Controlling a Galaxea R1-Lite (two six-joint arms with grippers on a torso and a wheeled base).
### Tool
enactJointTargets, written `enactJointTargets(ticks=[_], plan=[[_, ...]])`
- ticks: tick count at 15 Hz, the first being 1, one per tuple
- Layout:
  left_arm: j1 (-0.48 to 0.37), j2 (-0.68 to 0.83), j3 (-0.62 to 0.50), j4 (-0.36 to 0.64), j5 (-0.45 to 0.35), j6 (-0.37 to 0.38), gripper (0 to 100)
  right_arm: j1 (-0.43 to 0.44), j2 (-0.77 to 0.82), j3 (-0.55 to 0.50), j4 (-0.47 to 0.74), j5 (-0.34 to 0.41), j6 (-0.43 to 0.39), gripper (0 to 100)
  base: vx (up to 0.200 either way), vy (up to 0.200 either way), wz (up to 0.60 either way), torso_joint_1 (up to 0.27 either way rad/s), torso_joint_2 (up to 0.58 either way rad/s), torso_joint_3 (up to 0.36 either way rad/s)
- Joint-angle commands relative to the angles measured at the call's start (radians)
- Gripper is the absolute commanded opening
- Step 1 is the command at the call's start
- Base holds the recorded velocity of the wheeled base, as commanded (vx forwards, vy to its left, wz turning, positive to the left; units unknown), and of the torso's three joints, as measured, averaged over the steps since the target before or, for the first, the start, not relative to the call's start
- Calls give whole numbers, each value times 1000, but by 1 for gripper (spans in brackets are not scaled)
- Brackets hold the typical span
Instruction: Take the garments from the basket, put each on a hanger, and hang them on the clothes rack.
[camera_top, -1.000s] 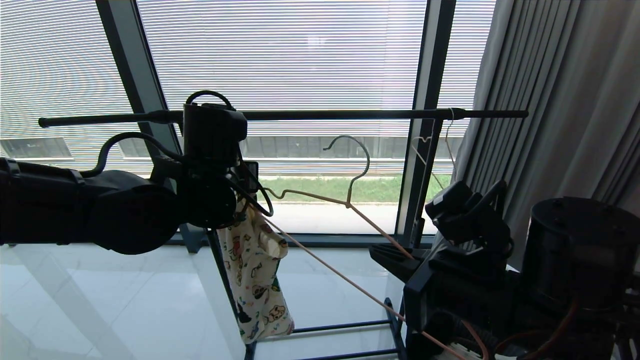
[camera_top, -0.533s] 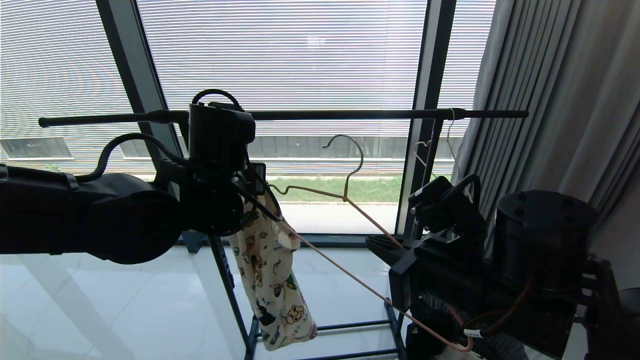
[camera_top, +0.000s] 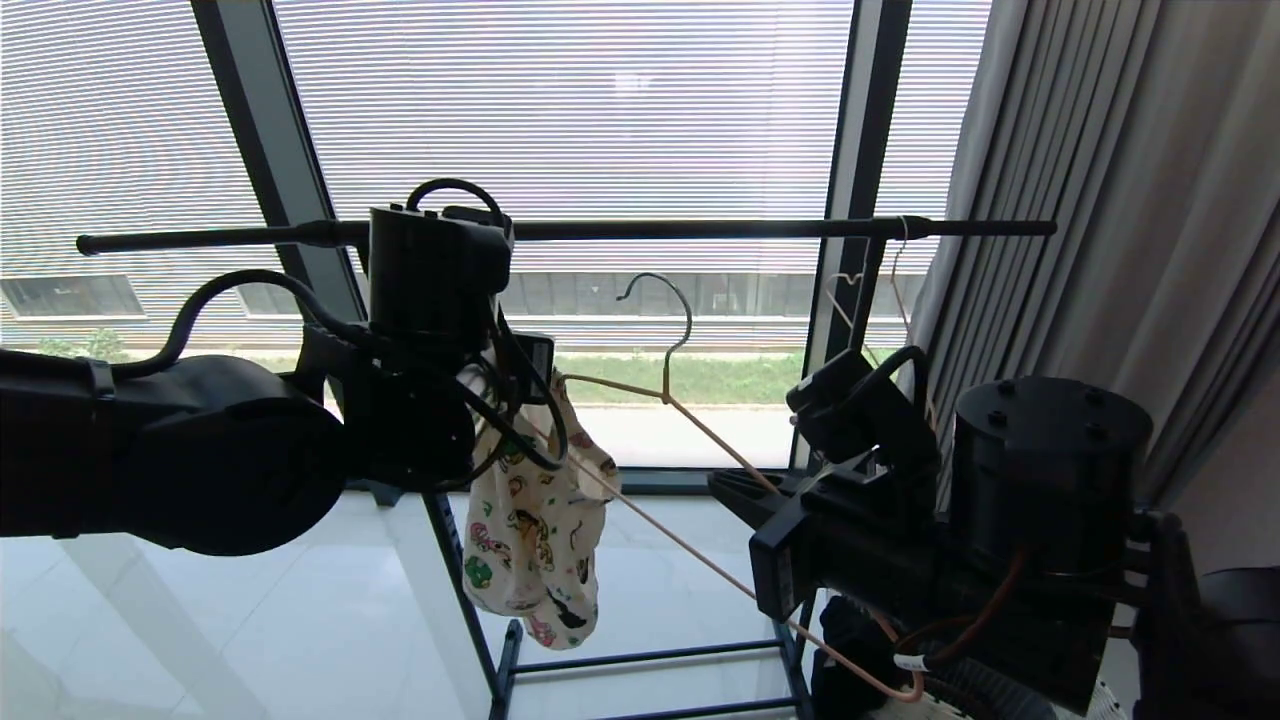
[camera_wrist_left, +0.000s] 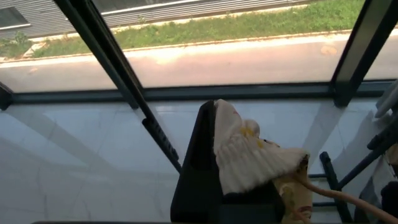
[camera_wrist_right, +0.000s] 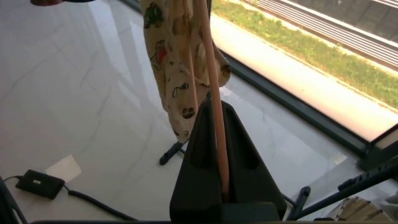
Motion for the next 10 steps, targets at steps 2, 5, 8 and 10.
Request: enactJointTargets(ticks=[2, 5, 8, 10], plan=[[34, -20, 3, 0, -3, 2, 0, 9, -30, 15, 23, 4, 0, 0, 0, 0, 0, 0, 0, 0], [-14, -23, 9, 0, -31, 14, 0, 34, -16, 13, 23, 6, 0, 0, 0, 0, 0, 0, 0, 0], [-27, -23, 23, 0, -36, 45, 0, 50, -10, 15, 23, 6, 0, 0, 0, 0, 0, 0, 0, 0], [-32, -33, 35, 0, -71, 69, 0, 53, -7, 25, 28, 6, 0, 0, 0, 0, 0, 0, 0, 0]])
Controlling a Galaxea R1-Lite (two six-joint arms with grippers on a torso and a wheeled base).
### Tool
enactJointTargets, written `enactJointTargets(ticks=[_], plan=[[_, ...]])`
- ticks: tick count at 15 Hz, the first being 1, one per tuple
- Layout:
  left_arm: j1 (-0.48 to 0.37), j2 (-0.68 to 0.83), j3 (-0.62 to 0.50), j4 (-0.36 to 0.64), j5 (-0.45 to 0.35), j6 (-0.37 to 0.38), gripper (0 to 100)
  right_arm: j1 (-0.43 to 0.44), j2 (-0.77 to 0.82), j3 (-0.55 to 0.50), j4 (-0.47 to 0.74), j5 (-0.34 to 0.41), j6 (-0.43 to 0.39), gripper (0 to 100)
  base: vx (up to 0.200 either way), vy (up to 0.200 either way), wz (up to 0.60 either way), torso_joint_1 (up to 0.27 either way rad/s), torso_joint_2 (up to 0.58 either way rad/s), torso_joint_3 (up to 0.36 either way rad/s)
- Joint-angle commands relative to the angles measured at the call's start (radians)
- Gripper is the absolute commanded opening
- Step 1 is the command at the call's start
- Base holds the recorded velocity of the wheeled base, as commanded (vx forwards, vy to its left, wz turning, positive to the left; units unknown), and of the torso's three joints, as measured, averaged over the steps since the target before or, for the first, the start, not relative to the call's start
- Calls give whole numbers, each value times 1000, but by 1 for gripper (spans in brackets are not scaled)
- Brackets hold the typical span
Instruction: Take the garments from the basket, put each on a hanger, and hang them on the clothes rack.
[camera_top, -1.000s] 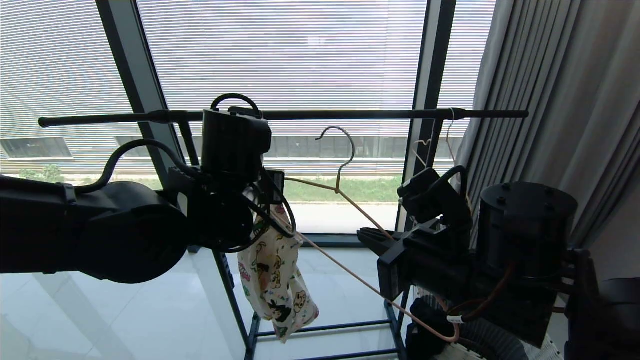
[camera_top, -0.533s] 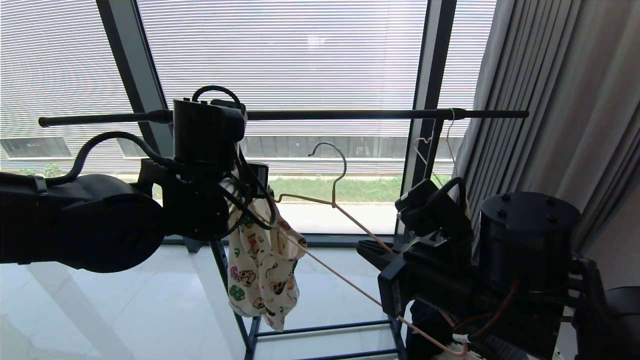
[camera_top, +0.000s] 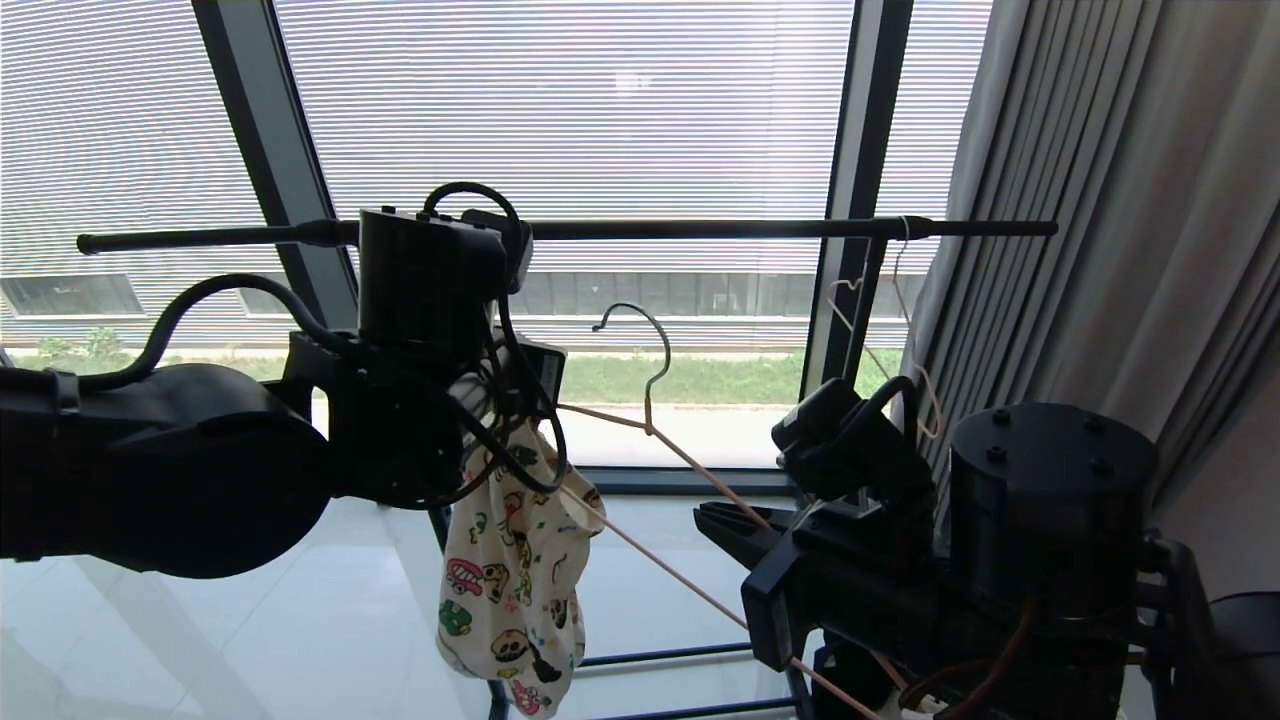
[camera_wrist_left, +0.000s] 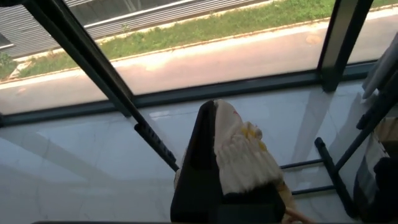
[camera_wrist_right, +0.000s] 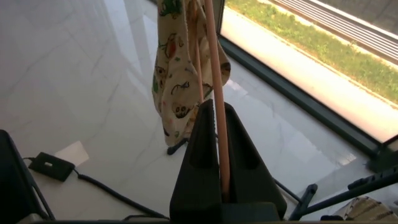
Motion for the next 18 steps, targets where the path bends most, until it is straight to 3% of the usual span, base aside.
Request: enactJointTargets(ticks=[1, 4, 7, 11, 14, 18], plan=[[29, -13, 17, -2, -9, 37, 0, 5, -14, 30, 1, 0, 0, 0, 0, 0, 0, 0, 0, 0], [83, -28, 38, -2, -49, 85, 0, 5, -95, 96, 3, 3, 0, 0, 0, 0, 0, 0, 0, 0], [72, -27, 40, -2, -62, 91, 0, 9, -127, 102, 3, 7, 0, 0, 0, 0, 0, 0, 0, 0], [-10, -44, 38, -8, -63, 83, 0, 9, -75, 80, -2, 13, 35, 0, 0, 0, 0, 0, 0, 0], [-72, -71, 34, -10, -106, 80, 0, 6, -14, 30, -3, 10, 63, 0, 0, 0, 0, 0, 0, 0], [-108, -120, 31, -13, -131, 34, 0, 5, 49, -32, -7, 4, 100, 0, 0, 0, 0, 0, 0, 0]])
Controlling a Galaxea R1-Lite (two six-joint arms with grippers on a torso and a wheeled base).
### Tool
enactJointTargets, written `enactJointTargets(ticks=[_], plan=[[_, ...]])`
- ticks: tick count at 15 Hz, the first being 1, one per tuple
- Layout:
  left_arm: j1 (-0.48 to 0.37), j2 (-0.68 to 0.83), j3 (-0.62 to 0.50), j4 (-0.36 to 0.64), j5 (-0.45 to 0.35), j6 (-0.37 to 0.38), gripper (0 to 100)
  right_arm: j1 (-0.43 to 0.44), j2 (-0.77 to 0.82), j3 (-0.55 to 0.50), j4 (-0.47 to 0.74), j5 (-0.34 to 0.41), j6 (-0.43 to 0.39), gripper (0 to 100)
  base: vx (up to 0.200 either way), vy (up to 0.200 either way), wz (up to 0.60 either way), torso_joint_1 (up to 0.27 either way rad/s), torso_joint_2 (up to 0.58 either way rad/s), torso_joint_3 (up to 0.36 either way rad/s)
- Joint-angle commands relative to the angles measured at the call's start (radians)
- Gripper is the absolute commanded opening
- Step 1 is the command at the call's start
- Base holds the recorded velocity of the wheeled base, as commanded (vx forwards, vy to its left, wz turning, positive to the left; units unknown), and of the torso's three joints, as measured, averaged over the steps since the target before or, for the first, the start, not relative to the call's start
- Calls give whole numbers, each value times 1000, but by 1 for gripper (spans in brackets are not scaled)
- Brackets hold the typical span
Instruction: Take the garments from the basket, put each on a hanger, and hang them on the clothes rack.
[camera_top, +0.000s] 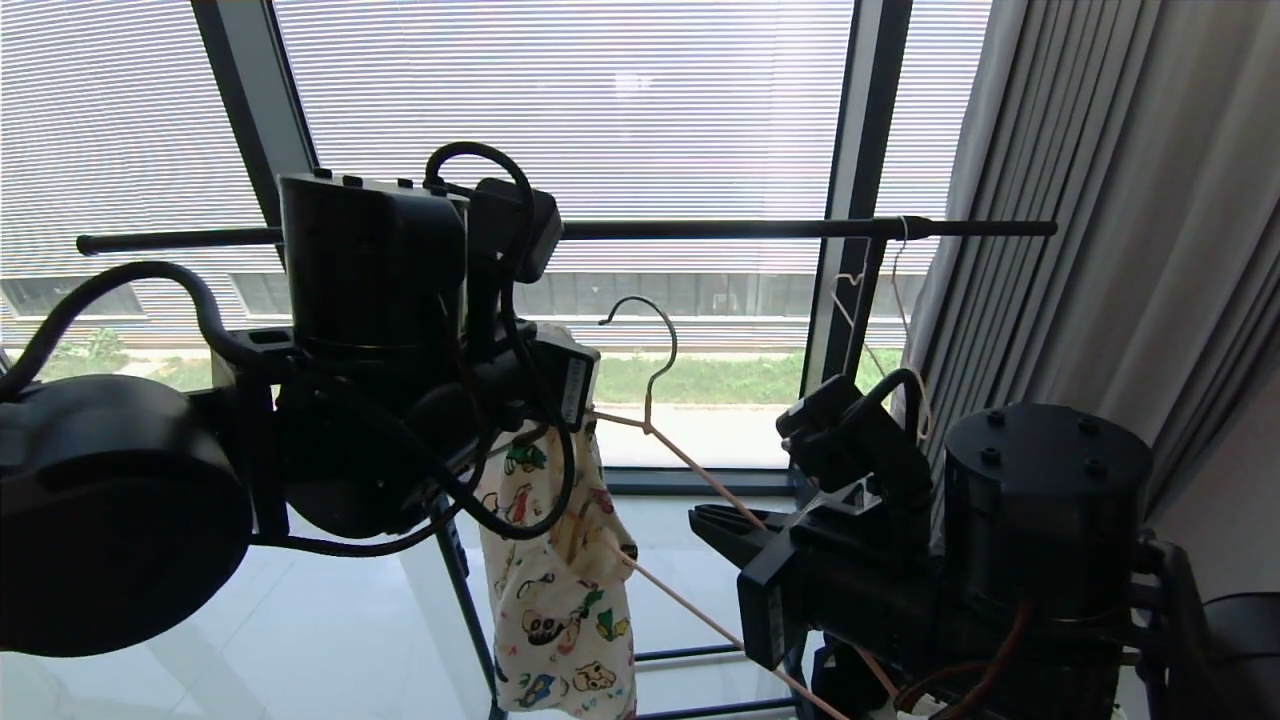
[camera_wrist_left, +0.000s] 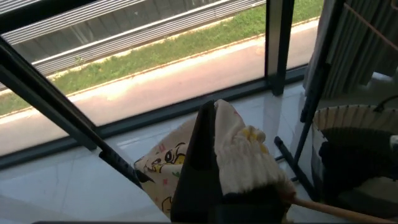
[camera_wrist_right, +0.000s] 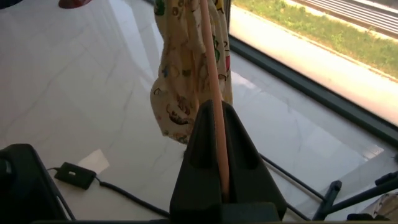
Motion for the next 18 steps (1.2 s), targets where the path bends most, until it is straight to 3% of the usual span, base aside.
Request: enactJointTargets(ticks=[1, 5, 8, 9, 14, 18], plan=[[-17, -37, -7, 0, 0, -16, 0, -1, 54, -31, -15, -1, 6, 0, 0, 0, 0, 0, 0, 0], [-139, -63, -16, 0, -2, -67, 0, -1, 120, -92, -32, -6, 9, 0, 0, 0, 0, 0, 0, 0], [-154, -62, -14, 0, -2, -67, 0, -12, 137, -118, -32, -32, 9, 0, 0, 0, 0, 0, 0, 0], [-149, -65, -14, 0, -2, -65, 100, -18, 137, -118, -33, -44, 11, 0, 0, 0, 0, 0, 0, 0], [-40, -80, -11, 1, 0, -38, 100, -49, 94, -112, -61, -70, 0, 0, 0, 0, 0, 0, 0, 0], [-24, -123, 49, 1, -16, -26, 100, -73, 59, -74, -66, -70, -32, 0, 0, 0, 0, 0, 0, 0]])
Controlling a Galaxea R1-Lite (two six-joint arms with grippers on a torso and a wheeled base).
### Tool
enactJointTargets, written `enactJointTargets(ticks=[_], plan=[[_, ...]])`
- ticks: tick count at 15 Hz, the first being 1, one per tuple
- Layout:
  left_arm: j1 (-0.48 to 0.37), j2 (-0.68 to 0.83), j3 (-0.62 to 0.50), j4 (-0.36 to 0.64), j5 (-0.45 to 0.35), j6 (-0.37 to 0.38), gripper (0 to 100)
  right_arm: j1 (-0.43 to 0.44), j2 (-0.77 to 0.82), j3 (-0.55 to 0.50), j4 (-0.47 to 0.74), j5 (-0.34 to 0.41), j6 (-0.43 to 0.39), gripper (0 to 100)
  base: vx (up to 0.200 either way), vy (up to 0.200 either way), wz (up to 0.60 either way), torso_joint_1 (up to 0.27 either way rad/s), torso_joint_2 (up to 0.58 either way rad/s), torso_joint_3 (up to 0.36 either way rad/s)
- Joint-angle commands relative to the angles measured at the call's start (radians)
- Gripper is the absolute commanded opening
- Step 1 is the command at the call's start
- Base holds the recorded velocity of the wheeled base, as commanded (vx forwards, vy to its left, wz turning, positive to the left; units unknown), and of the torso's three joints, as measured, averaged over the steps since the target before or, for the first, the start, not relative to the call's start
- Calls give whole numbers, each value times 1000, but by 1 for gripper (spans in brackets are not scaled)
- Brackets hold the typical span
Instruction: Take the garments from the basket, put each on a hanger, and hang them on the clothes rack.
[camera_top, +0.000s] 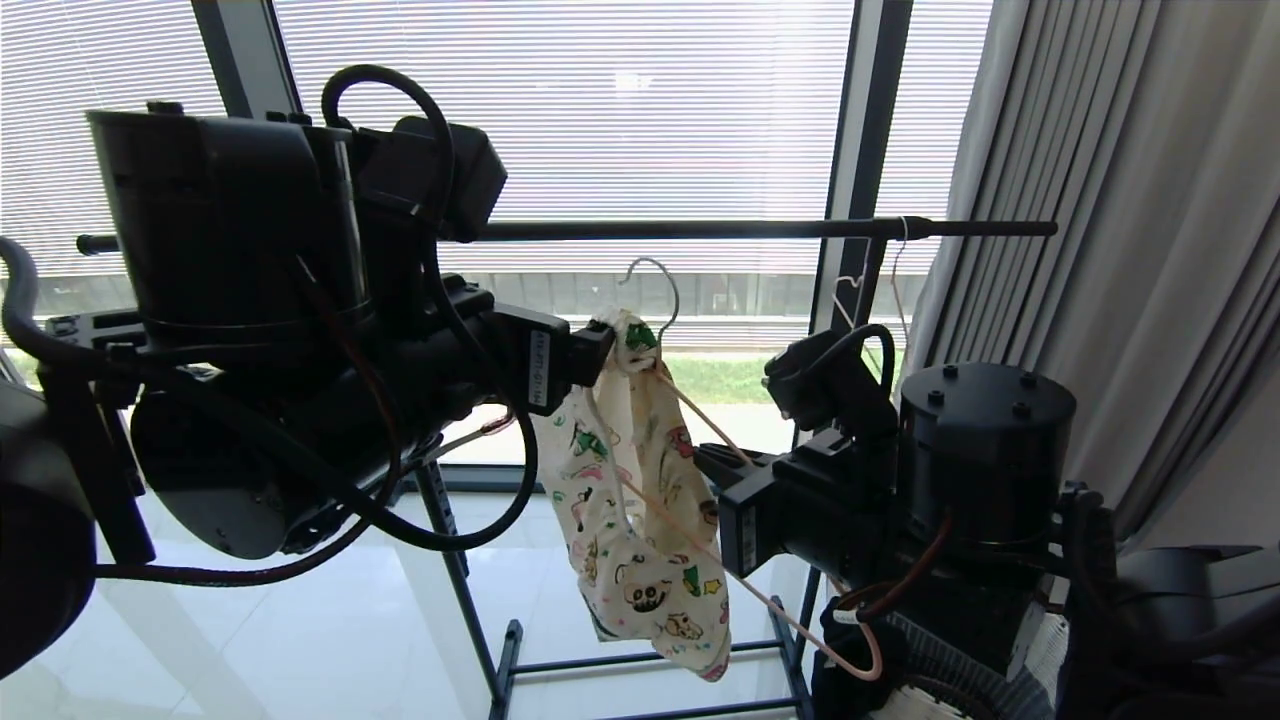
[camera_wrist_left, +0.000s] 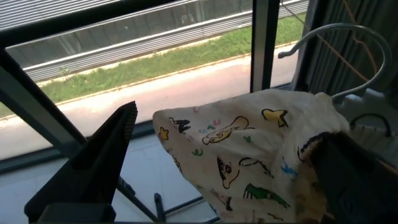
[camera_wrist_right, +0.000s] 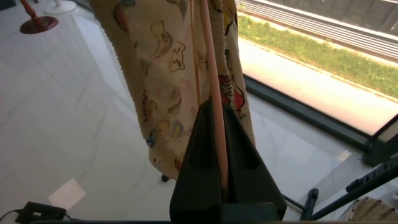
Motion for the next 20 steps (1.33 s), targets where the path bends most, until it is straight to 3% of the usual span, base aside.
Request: enactJointTargets(ticks=[1, 6, 9, 10, 12, 13, 14, 15, 16, 20], plan=[[2, -52, 64, -1, -20, 7, 100, -14, -26, 15, -35, 2, -11, 0, 0, 0, 0, 0, 0, 0], [-4, -84, 33, -1, -115, 57, 100, -21, -26, 15, -55, 3, -29, 0, 0, 0, 0, 0, 0, 0], [20, -106, 131, -1, -133, 77, 100, -27, -47, 33, -85, 3, -30, 0, 0, 0, 0, 0, 0, 0], [28, -127, 182, -3, -182, 88, 100, -30, -66, 52, -95, 6, -40, 0, 0, 0, 0, 0, 0, 0], [79, -176, 254, -3, -353, 111, 100, -46, -112, 116, -140, 51, -67, 0, 0, 0, 0, 0, 0, 0], [129, -198, 285, -4, -474, 176, 100, -66, -156, 181, -167, 109, -104, 0, 0, 0, 0, 0, 0, 0], [155, -202, 292, -4, -541, 215, 100, -79, -182, 216, -178, 146, -126, 0, 0, 0, 0, 0, 0, 0], [203, -204, 305, -4, -684, 301, 100, -113, -242, 286, -187, 247, -178, 0, 0, 0, 0, 0, 0, 0], [218, -201, 302, -4, -756, 338, 100, -138, -280, 334, -187, 324, -213, 0, 0, 0, 0, 0, 0, 0], [189, -193, 329, -52, -811, 369, 100, -142, -313, 385, -226, 407, -245, 0, 0, 0, 0, 0, 0, 0]])
